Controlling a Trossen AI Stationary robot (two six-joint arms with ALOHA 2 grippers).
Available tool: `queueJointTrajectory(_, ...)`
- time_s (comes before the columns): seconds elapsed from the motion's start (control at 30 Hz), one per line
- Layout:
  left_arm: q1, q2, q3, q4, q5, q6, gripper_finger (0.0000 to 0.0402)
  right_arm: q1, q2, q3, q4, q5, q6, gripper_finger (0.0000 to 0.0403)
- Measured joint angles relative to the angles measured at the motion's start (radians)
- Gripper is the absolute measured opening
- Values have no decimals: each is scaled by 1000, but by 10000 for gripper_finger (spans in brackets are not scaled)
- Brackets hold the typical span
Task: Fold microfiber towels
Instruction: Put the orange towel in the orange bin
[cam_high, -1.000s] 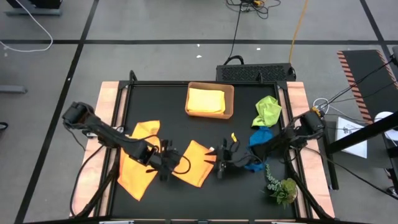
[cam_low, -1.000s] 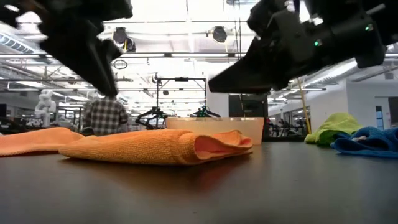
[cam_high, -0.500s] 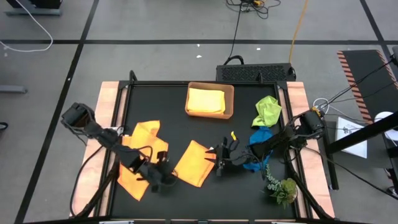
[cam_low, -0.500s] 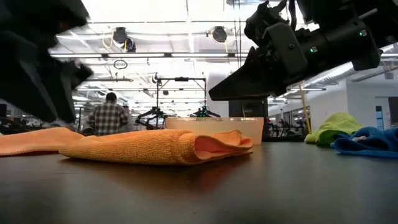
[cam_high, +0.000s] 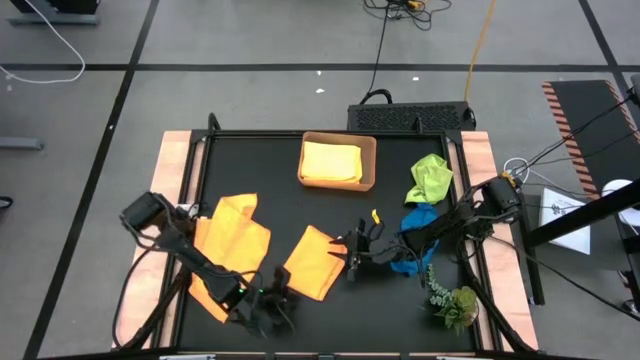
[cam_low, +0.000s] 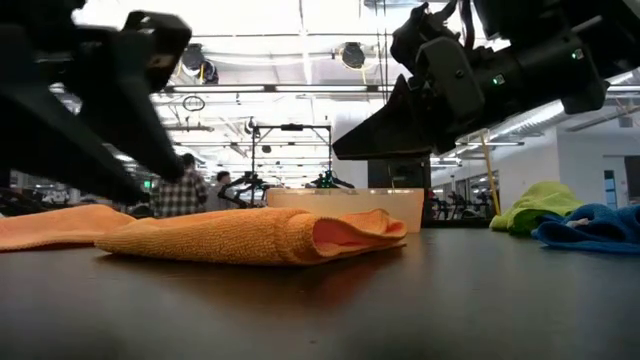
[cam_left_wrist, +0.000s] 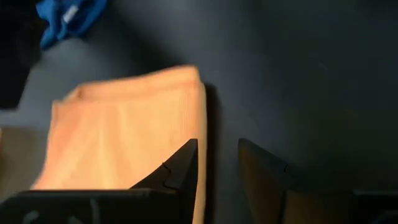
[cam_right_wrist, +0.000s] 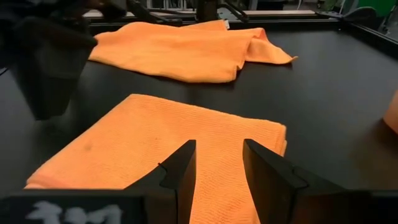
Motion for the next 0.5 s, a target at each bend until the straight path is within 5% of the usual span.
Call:
queueJointTrajectory(0.17,27,32,79,-43,-18,66,129,1,0,0,0,0,0,125)
queueJointTrajectory(0.5,66,130,107,-21,0,129,237,1,0,0,-1,0,0,125)
